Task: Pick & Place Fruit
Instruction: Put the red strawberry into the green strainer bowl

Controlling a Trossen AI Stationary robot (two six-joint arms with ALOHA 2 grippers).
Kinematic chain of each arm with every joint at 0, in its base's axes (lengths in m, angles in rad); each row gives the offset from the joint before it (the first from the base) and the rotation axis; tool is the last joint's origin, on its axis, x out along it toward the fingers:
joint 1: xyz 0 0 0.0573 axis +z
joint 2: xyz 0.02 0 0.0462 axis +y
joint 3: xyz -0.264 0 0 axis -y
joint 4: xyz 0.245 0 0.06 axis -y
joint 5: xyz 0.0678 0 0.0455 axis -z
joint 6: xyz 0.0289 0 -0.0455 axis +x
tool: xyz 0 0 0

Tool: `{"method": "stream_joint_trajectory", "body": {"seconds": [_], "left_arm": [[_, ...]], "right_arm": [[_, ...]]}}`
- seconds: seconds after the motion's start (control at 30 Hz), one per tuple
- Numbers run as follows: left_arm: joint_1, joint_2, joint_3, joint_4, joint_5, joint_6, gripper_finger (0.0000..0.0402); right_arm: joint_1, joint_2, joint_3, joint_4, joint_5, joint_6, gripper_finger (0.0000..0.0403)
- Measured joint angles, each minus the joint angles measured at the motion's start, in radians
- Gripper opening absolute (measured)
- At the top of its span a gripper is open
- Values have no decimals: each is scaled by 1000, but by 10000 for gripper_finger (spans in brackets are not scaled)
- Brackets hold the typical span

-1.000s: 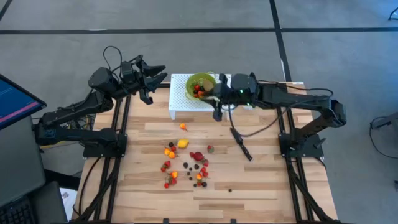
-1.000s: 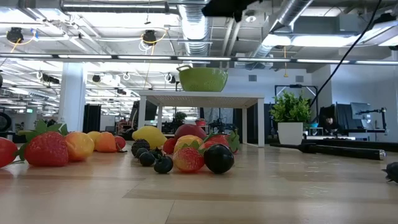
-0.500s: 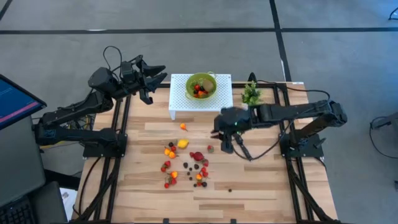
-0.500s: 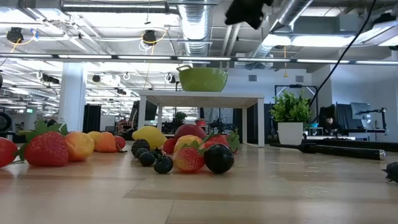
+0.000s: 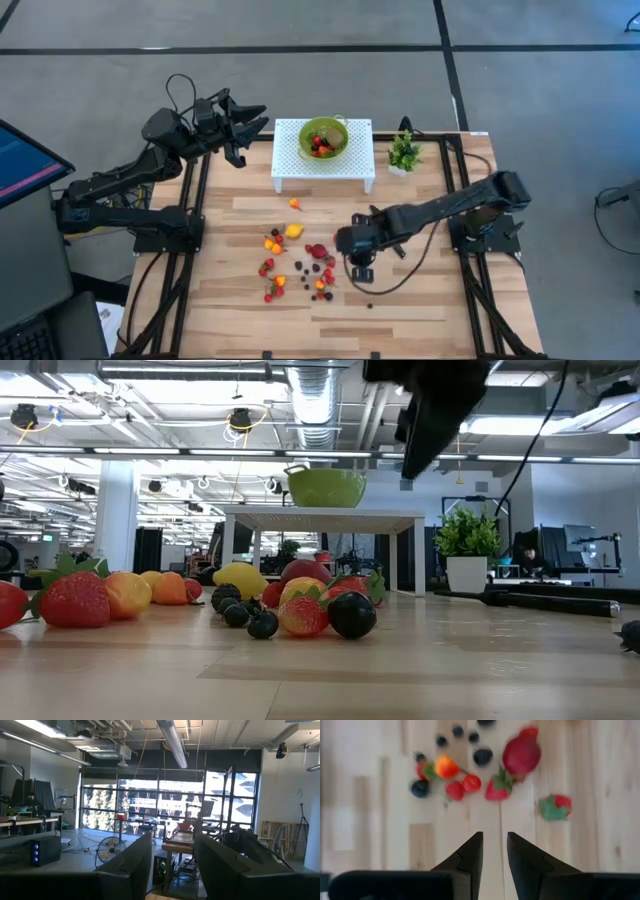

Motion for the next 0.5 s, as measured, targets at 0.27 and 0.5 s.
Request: {"method": "stream_joint_trajectory", "body": {"seconds": [0.27,0.5], "left_arm": [[0,0,0,0,0,0,142],[0,0,0,0,0,0,142]], "right_arm": [[-32,148,-1,-2,4,11,82],[-87,217,-1,6,5,11,82]]}}
